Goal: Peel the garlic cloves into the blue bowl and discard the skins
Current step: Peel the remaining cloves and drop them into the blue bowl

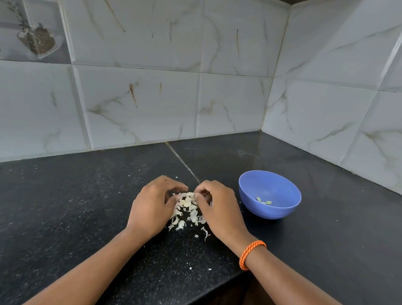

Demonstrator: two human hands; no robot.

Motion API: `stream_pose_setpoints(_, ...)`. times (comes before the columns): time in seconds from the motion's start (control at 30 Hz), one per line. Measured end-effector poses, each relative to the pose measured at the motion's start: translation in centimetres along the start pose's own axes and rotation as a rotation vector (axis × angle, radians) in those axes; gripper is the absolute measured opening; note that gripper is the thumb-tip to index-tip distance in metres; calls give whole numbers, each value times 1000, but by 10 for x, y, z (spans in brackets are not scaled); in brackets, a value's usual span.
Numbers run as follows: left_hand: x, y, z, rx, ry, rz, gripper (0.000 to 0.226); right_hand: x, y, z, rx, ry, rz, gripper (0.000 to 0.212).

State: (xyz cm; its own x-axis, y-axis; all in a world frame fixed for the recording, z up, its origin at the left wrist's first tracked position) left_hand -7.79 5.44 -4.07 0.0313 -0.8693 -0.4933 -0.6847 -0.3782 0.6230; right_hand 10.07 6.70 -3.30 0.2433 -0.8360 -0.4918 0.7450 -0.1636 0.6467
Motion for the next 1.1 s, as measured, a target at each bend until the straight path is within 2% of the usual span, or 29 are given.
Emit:
stream_pose_setpoints(0.1,0,0,-9,116,-67,19,28,-2,2,-14,-260,-88,-16,12)
stream_pose_setpoints(0.23,0,0,-12,182,-56,7,11,2,-6,-16,-420,-123,81,11)
stream_pose_setpoints(0.33,0,2,-9,238,-27,-8,11,2,-2,-14,-336,-78,48,18)
stream_pose_setpoints(0.43,1,4,-5,255,10,-22,9,3,0,-15,-184,-59,0,38)
stream_pose_setpoints(0.47,1,4,-5,245,17,-25,8,3,-1,-15,-141,-53,-1,37)
stream_pose_setpoints(0.57,1,6,-2,223,33,-38,6,2,-2,-10,-121,-31,20,9)
stream_pose_setpoints(0.6,1,7,-2,217,35,-40,6,2,-2,-9,-109,-22,19,14)
stream_pose_setpoints(0.63,1,7,-3,213,33,-41,6,3,-1,-8,-112,-15,14,18)
stream_pose_setpoints(0.73,1,7,-6,205,16,-37,9,4,3,-4,-165,9,-14,9)
stream_pose_setpoints(0.83,1,7,-8,194,13,-42,13,5,5,-3,-227,-5,-37,10)
stream_pose_setpoints(1.1,3,3,-13,226,-3,-10,6,6,7,0,-382,-29,-66,31)
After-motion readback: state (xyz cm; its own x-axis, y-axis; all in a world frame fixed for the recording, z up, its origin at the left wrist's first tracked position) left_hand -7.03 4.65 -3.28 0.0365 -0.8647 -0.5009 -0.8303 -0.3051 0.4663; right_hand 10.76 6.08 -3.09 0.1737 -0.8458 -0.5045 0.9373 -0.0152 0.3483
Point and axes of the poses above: each hand's wrist, its own x-axis away from the middle knuckle, its own y-axis out of the back of the hand, z = x × y, the point moved 9 cm from there along -x, towards the middle knuckle, and after that the axes turned 1 degree about z, right-handed, at the moved point
